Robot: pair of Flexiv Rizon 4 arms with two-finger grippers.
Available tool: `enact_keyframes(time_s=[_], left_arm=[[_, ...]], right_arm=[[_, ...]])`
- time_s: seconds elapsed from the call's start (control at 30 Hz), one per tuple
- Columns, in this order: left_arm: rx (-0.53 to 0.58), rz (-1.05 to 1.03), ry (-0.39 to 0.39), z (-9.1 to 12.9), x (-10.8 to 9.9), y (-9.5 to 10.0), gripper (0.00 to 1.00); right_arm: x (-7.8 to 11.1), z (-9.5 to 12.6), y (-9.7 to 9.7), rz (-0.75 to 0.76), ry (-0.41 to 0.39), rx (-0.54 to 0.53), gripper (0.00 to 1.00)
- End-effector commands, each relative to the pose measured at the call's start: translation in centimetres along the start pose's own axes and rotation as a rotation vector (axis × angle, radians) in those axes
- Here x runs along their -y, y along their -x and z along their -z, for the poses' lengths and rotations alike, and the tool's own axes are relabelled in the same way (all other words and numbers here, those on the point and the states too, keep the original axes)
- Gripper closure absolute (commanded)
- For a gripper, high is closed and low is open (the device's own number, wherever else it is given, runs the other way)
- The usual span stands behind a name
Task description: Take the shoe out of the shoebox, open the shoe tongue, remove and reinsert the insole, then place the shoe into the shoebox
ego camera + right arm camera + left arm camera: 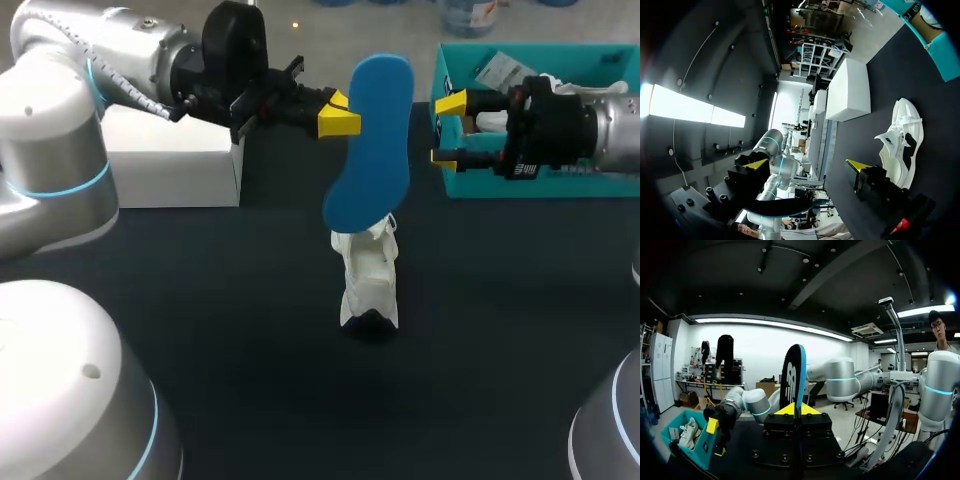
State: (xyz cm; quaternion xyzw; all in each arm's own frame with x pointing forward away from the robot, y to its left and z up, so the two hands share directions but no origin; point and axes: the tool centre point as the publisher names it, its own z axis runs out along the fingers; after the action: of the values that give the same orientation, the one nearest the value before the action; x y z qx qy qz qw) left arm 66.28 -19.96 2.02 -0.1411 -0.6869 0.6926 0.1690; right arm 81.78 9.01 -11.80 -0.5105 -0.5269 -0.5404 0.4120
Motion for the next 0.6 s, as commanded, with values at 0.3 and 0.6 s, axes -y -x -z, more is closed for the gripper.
enact_keyframes(time_s=[0.3,0.6], left_arm=[[-0.003,-0.556,0.132,0.1,-2.5,2.5,1.0],[0.013,-1.018,0.197,0.5,-3.0,5.3,1.0]], right_arm=[[0.0,-0.2,0.0,-0.001,0.001,0.001,0.0],[0.0,-0.2,0.0,-0.001,0.001,0.001,0.0]])
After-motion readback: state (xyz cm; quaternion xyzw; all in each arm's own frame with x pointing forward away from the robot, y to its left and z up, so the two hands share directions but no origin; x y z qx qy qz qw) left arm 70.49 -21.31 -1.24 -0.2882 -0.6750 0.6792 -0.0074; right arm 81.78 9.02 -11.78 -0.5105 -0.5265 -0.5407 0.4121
